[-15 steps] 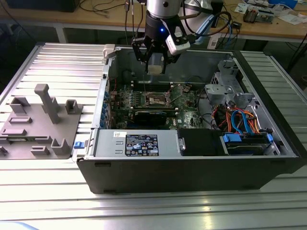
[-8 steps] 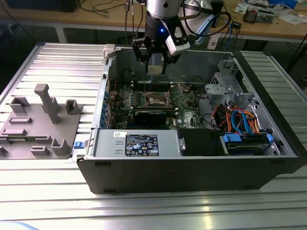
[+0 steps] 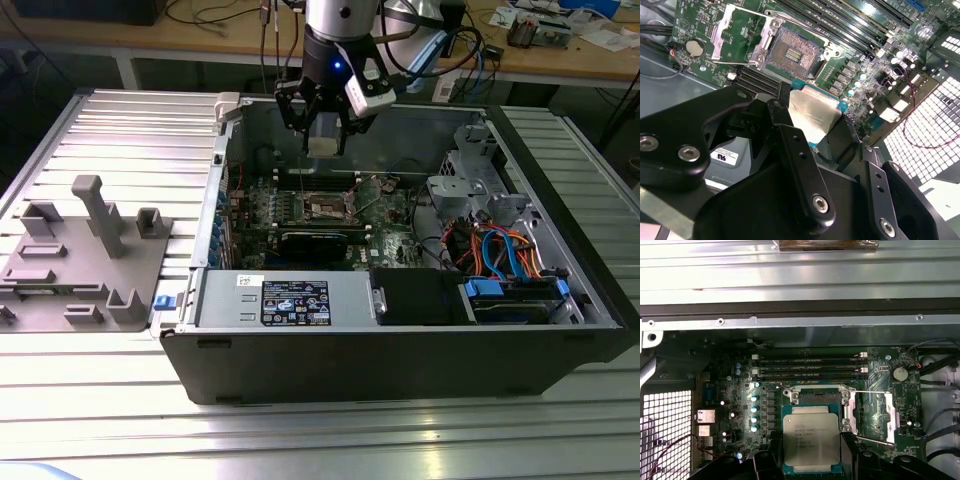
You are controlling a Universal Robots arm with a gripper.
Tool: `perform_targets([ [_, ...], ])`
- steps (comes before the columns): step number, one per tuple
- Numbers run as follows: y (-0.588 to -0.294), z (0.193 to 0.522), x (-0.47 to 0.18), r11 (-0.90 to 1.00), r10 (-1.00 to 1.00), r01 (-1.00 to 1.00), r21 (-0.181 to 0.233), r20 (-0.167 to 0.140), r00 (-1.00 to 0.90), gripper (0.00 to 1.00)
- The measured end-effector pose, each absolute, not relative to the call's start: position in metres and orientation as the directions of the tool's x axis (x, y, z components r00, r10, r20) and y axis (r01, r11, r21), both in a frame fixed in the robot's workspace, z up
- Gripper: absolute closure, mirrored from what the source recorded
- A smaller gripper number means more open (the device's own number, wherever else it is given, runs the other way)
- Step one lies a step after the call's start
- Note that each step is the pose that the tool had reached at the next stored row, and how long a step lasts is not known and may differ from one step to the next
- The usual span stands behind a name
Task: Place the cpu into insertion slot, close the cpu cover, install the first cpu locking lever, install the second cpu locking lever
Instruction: 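Place the cpu into insertion slot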
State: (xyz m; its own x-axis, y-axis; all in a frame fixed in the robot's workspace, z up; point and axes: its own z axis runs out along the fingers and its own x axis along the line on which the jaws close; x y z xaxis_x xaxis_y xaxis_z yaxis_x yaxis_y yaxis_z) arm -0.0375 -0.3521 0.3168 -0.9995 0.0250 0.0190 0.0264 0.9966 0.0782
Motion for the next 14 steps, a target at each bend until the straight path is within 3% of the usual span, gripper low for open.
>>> perform_targets([
  [14, -0.3525, 0.3125, -0.0375, 0.997, 0.025, 0.026, 0.078, 0.019, -1.0, 0.45],
])
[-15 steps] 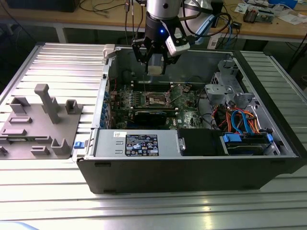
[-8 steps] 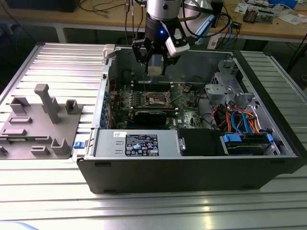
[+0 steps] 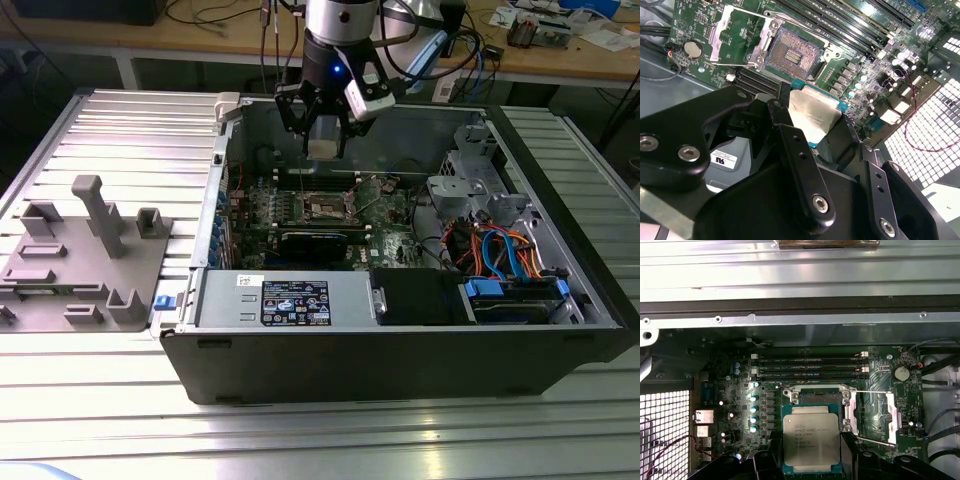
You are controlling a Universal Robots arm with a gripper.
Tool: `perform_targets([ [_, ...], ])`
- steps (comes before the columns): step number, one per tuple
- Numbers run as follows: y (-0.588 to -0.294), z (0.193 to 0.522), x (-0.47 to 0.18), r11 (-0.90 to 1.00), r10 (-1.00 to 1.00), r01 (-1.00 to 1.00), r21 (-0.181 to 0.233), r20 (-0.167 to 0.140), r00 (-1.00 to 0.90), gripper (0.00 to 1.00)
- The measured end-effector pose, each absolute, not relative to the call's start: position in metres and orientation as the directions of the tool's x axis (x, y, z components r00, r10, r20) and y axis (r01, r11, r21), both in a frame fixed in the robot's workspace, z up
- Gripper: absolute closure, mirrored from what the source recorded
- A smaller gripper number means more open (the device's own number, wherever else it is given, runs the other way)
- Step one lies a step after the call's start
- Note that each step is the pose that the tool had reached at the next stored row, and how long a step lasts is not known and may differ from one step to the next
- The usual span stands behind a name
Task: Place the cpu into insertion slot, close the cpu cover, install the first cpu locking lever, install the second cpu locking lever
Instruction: 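Place the cpu into insertion slot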
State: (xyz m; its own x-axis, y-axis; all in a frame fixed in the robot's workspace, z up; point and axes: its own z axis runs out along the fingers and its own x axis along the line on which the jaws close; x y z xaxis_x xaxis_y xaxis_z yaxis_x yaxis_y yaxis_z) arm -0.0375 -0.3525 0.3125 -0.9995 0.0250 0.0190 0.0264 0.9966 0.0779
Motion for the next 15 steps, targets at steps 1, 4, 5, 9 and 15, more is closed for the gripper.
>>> perform_targets([
  [1, -0.3525, 0.3124, -0.0375, 0.997, 0.025, 0.027, 0.078, 0.019, -1.0, 0.45],
  [4, -0.3526, 0.3121, -0.0375, 0.997, 0.025, 0.026, 0.078, 0.019, -1.0, 0.45],
  [5, -0.3526, 0.3119, -0.0375, 0.997, 0.025, 0.026, 0.078, 0.019, -1.0, 0.45],
  [9, -0.353, 0.3102, -0.0375, 0.997, 0.025, 0.026, 0.078, 0.019, -1.0, 0.45],
  [15, -0.3531, 0.3094, -0.0375, 0.997, 0.025, 0.026, 0.078, 0.019, -1.0, 0.45],
])
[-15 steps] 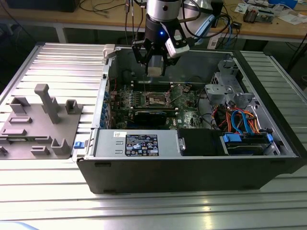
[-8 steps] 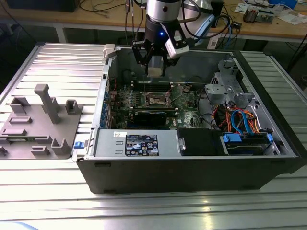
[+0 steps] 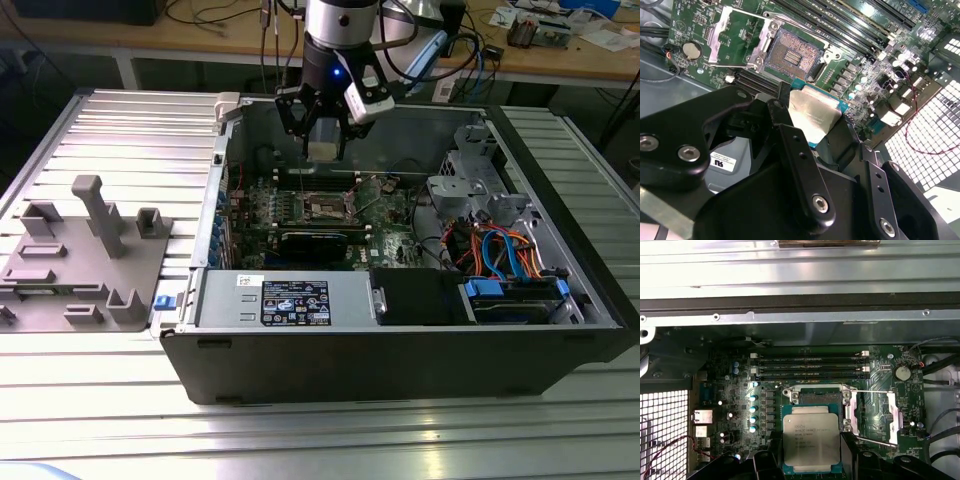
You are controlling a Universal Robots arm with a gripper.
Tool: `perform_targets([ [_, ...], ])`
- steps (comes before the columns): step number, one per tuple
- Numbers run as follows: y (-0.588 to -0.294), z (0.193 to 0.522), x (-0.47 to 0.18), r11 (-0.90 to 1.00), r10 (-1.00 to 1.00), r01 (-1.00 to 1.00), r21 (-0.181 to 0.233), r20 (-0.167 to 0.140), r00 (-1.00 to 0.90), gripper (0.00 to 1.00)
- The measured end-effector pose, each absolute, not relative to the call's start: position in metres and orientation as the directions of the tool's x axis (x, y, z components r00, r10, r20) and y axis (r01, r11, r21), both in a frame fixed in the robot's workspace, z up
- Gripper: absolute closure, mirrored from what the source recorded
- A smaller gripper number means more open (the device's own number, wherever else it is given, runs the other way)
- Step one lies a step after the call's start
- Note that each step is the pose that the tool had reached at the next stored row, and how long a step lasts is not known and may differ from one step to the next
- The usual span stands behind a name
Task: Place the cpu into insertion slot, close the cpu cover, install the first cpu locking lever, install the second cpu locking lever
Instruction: 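Place the cpu into insertion slot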
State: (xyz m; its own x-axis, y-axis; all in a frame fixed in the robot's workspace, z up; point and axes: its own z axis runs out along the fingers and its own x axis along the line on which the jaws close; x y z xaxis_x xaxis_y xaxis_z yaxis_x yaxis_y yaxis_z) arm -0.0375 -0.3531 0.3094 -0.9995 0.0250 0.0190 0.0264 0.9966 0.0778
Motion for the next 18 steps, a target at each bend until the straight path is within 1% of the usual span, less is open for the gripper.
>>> perform_targets([
  [18, -0.3538, 0.3016, -0.0375, 0.997, 0.025, 0.026, 0.077, 0.019, -1.0, 0.45],
])
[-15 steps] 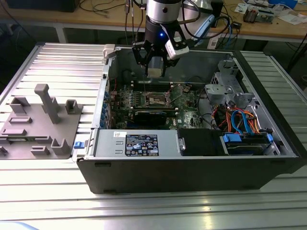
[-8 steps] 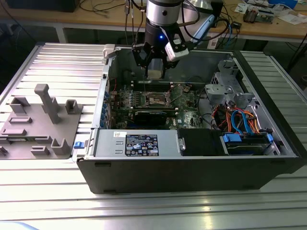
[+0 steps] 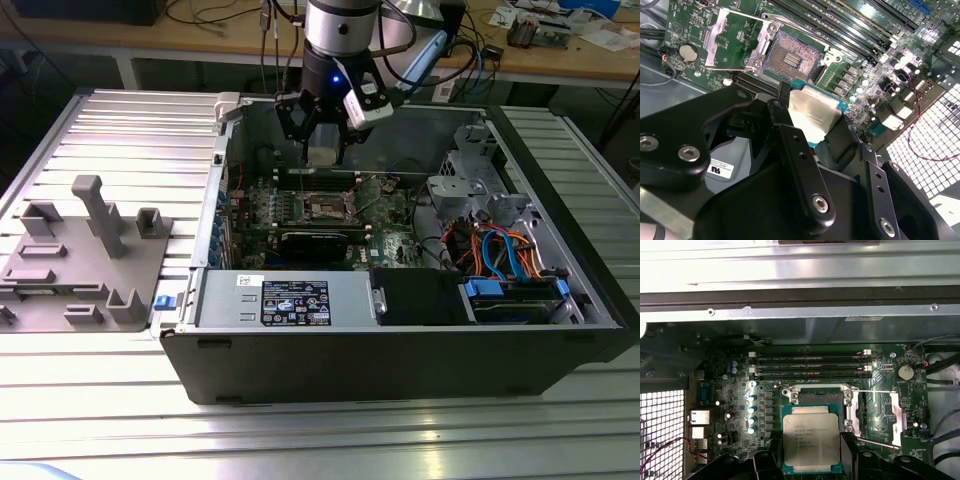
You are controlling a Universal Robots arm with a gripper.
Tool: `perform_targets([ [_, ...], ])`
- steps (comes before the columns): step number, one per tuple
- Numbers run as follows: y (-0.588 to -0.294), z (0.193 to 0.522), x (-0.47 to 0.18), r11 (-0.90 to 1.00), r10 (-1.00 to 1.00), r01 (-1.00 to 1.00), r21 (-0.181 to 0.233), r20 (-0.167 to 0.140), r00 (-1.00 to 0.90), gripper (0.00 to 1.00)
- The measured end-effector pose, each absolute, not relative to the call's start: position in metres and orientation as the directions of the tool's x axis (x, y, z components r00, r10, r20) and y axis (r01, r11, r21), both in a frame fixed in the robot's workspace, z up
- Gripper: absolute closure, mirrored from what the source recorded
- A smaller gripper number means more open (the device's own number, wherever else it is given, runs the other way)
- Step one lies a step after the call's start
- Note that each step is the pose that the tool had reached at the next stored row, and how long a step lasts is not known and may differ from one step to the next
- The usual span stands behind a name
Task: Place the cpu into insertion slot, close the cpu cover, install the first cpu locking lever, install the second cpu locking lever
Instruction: 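Place the cpu into insertion slot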
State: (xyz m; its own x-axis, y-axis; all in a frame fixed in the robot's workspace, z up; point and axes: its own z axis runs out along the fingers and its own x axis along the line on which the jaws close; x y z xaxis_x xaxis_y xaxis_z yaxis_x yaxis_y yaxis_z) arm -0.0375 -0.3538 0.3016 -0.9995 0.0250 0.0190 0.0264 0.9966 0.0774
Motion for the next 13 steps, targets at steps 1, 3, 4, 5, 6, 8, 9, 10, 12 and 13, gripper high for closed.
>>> perform_targets([
  [1, -0.3538, 0.3013, -0.0375, 0.997, 0.025, 0.026, 0.077, 0.019, -1.0, 0.45],
  [3, -0.3539, 0.3005, -0.0375, 0.997, 0.025, 0.026, 0.077, 0.019, -1.0, 0.45],
  [4, -0.3539, 0.3001, -0.0375, 0.997, 0.025, 0.026, 0.077, 0.019, -1.0, 0.45],
  [5, -0.354, 0.2999, -0.0375, 0.997, 0.025, 0.026, 0.077, 0.019, -1.0, 0.45],
  [6, -0.354, 0.2998, -0.0375, 0.997, 0.025, 0.026, 0.077, 0.019, -1.0, 0.45],
  [8, -0.354, 0.2994, -0.0375, 0.997, 0.025, 0.026, 0.077, 0.019, -1.0, 0.45],
  [9, -0.3543, 0.2966, -0.0375, 0.997, 0.025, 0.026, 0.077, 0.019, -1.0, 0.45],
  [10, -0.3545, 0.2939, -0.0375, 0.997, 0.025, 0.026, 0.076, 0.019, -1.0, 0.45],
  [12, -0.3545, 0.2937, -0.0375, 0.997, 0.025, 0.026, 0.076, 0.019, -1.0, 0.45],
  [13, -0.3546, 0.2934, -0.0375, 0.997, 0.025, 0.026, 0.076, 0.019, -1.0, 0.45],
])
